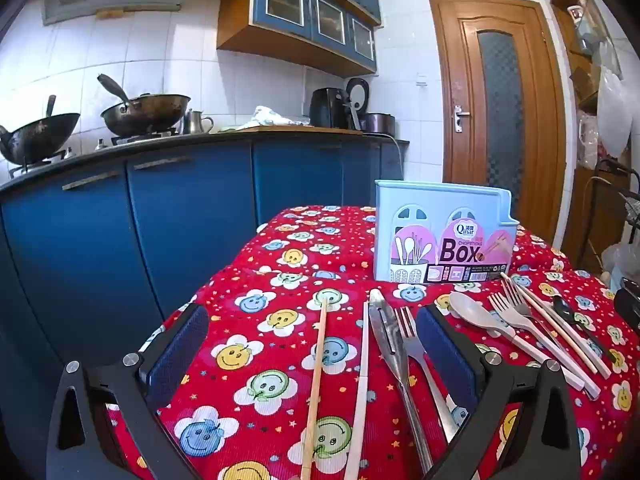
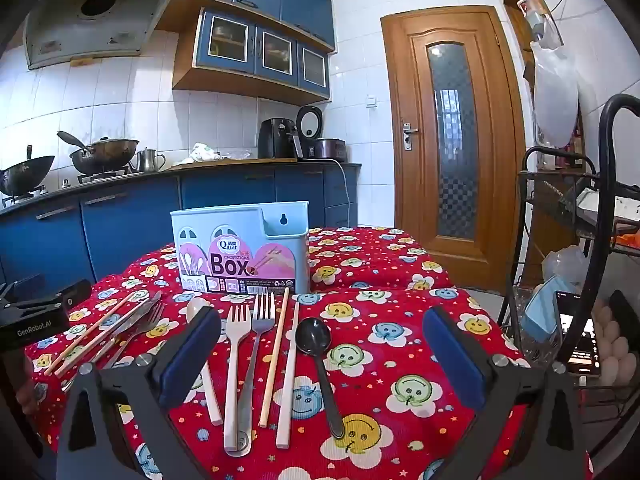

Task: Organize utensils

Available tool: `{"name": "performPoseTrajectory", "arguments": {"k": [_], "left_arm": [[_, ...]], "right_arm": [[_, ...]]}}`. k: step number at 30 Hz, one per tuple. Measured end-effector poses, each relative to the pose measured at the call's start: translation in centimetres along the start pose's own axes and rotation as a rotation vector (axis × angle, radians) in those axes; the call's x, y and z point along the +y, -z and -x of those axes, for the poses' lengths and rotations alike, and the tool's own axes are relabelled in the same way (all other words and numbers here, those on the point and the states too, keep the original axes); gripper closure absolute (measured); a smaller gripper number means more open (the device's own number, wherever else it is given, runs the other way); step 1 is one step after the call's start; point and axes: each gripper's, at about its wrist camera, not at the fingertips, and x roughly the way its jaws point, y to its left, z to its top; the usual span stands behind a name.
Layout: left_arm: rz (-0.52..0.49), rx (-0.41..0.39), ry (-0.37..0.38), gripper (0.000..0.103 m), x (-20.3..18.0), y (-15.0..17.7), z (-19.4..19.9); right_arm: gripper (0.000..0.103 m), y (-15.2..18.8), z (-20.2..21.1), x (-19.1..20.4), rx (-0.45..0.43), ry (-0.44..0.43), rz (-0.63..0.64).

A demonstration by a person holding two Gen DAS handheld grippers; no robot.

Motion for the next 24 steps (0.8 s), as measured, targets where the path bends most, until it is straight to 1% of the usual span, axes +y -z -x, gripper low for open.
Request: {"name": "performPoseTrajectory", "arguments": {"k": [1, 24], "left_arm": [[0.002, -0.001, 0.002, 0.0, 0.0, 0.0, 0.0], [0.007, -0.007, 0.004, 0.0, -0.43, 0.04, 0.01]], "right_arm": [[0.0, 0.01, -0.06, 0.03, 0.01, 0.001, 0.007], [0.0, 0.07, -0.14, 0.0, 0.003, -0.001, 0.003]]}}
